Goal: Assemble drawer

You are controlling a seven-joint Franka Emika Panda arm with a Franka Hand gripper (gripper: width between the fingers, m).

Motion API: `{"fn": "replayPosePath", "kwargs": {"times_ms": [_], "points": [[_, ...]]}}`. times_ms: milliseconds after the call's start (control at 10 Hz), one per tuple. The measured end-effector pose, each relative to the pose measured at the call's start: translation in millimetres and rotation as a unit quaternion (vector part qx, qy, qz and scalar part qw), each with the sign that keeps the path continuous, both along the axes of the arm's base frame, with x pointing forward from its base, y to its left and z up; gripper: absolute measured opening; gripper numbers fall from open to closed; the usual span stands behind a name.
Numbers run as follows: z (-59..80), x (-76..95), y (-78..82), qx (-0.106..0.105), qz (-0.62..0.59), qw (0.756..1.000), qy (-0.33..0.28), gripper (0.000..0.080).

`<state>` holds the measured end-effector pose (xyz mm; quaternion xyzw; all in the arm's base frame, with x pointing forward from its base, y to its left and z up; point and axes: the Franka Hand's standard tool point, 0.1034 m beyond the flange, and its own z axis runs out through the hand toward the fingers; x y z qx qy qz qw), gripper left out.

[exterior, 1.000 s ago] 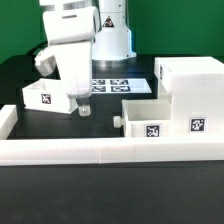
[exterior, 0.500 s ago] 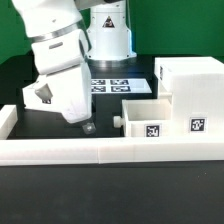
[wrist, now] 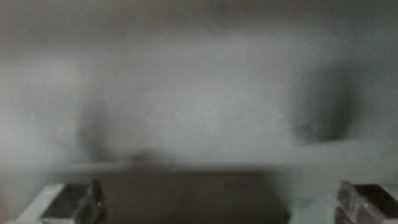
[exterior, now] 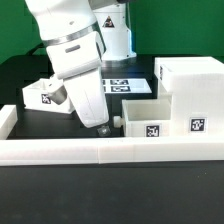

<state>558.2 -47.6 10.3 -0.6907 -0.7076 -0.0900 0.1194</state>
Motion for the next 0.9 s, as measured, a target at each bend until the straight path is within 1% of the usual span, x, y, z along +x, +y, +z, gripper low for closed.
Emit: {"fn": "replayPosePath", "kwargs": {"times_ms": [200, 400, 500, 600, 800, 900], "points": [[-0.6, 1.7, -2.9, 0.002, 0.003, 1.0, 0.0, 0.0649], [5.7, 14.9, 7.5, 0.004, -0.001, 1.0, -0.009, 0.0649], [5.9, 15.0, 12.6, 0.006, 0.001, 1.0, -0.009, 0.0649], [3.4, 13.3, 17.5, 0.009, 0.004, 1.0, -0.007, 0.0649], [0.7, 13.1, 32.8, 0.015, 0.006, 1.0, -0.004, 0.0649], [0.6, 14.9, 36.8, 0.014, 0.004, 1.0, -0.008, 0.0649]]}}
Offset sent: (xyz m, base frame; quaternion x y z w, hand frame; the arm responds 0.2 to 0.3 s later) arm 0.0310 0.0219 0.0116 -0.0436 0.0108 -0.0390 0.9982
